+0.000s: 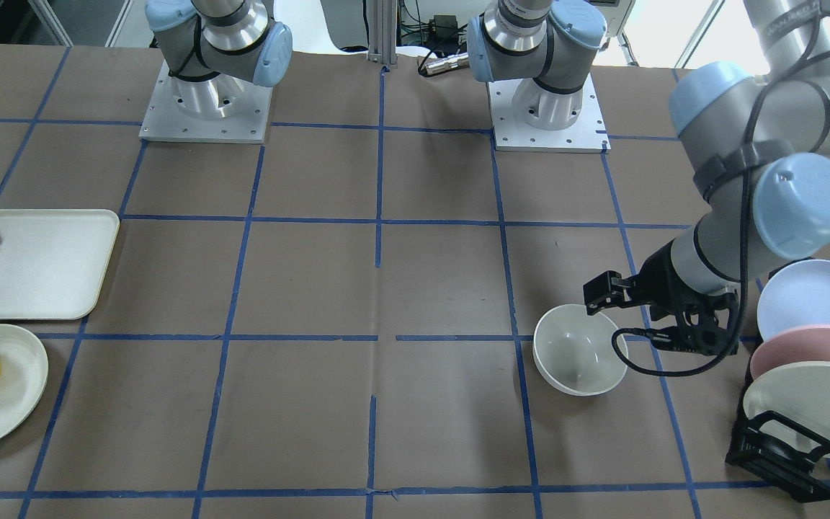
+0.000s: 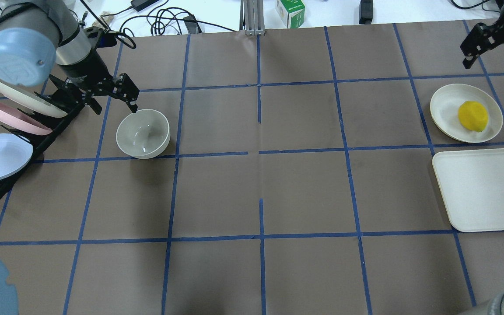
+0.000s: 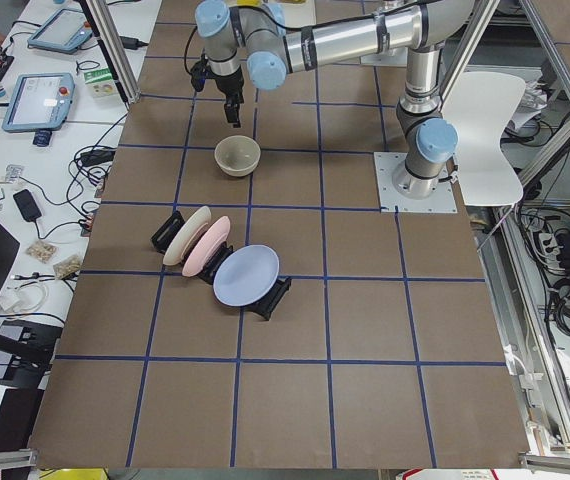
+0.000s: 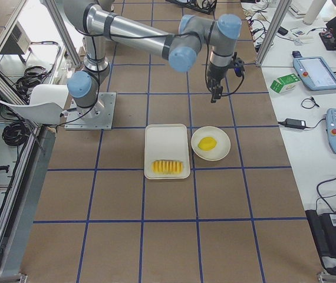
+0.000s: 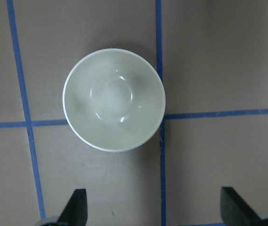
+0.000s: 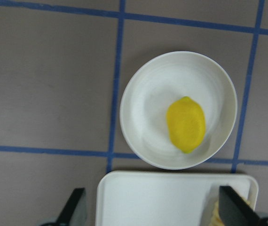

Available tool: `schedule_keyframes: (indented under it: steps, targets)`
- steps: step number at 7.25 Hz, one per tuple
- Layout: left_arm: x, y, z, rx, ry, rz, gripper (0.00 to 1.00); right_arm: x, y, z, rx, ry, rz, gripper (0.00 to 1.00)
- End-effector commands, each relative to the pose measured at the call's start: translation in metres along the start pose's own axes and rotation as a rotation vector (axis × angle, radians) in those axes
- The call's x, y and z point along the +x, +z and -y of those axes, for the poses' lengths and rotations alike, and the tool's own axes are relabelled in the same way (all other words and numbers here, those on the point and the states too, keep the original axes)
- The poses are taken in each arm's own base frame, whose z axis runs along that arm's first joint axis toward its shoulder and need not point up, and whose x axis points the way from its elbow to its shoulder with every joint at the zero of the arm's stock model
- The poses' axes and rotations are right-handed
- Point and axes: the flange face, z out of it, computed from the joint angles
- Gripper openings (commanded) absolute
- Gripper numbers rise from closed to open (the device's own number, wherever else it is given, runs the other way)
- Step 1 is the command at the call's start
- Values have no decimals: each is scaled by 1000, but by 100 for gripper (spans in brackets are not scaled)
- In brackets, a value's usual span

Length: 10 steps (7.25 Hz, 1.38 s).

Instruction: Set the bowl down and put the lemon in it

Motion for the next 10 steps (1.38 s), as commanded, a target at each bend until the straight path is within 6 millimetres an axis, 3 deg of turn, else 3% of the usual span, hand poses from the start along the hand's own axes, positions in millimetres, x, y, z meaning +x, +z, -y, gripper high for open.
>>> schedule_keyframes:
  steps: [1, 2, 3, 4, 5, 6, 7, 8, 10]
  targets:
    - [-42, 69, 1, 9, 6, -6, 100, 80, 120, 19, -34, -76, 31, 100]
    - [-42, 98, 0, -2, 5, -20, 100, 84, 152, 26, -47, -114, 43, 100]
    - [-44, 109, 7, 24, 9, -9, 100, 80, 166, 24, -51, -123, 52, 99]
    - [-47, 122, 13, 18, 7, -13, 92, 79, 195, 26, -50, -124, 51, 98]
    - [-51, 121, 16, 26, 10, -11, 57, 75, 208, 22, -68, -135, 65, 98]
    - [-51, 124, 14, 19, 21, -12, 22, 74, 209, 21, -73, -136, 69, 90]
    - [-50, 122, 14, 25, 21, -14, 0, 73, 210, 20, -77, -133, 74, 69]
    - [-47, 116, 14, 36, 19, -13, 0, 73, 211, 19, -83, -134, 77, 40]
    - [-33, 97, 13, 74, 22, -60, 0, 71, 203, 21, -77, -127, 108, 22]
